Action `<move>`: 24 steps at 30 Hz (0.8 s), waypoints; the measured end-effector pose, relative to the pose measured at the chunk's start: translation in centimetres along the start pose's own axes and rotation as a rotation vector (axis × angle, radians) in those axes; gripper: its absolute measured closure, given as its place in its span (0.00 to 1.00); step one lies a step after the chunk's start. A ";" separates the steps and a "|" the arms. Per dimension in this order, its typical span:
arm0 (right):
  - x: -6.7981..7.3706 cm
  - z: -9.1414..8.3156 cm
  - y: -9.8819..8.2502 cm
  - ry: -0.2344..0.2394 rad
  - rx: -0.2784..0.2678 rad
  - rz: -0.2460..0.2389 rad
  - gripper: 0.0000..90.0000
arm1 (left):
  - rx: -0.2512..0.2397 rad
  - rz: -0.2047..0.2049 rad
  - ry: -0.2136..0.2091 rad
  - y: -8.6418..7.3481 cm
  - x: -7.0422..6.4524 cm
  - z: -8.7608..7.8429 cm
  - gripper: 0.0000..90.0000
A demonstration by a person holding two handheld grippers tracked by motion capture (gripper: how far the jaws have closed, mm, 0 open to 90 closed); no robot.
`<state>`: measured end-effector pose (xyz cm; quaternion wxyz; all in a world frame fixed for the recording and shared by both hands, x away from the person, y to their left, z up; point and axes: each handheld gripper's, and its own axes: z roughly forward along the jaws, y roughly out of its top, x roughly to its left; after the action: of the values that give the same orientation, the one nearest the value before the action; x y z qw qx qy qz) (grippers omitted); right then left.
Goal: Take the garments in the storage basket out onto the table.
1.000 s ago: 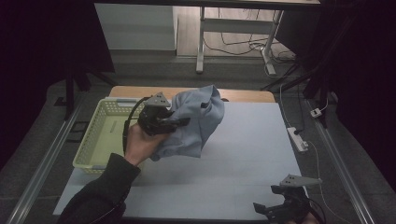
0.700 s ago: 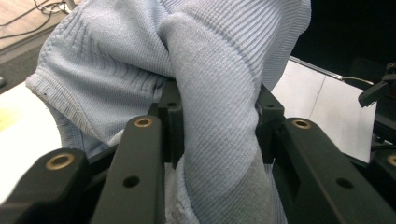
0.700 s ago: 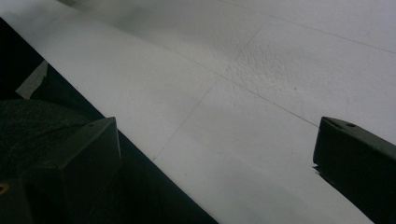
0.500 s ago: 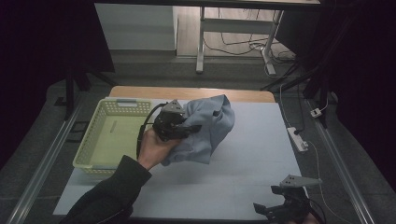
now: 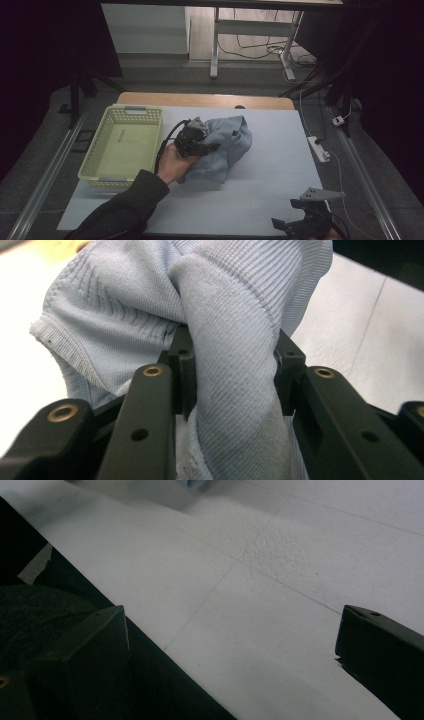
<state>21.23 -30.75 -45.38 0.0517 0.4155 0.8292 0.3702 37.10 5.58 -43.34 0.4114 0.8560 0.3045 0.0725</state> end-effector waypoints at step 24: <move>0.0 0.0 0.0 0.004 0.001 -0.006 0.01 | 0.151 -0.038 -0.030 -2.9 1.0 5.2 0.65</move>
<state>21.20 -30.73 -45.38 0.0508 0.4122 0.8309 0.3703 38.50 4.13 -48.98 0.3517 0.8796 0.3191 0.0286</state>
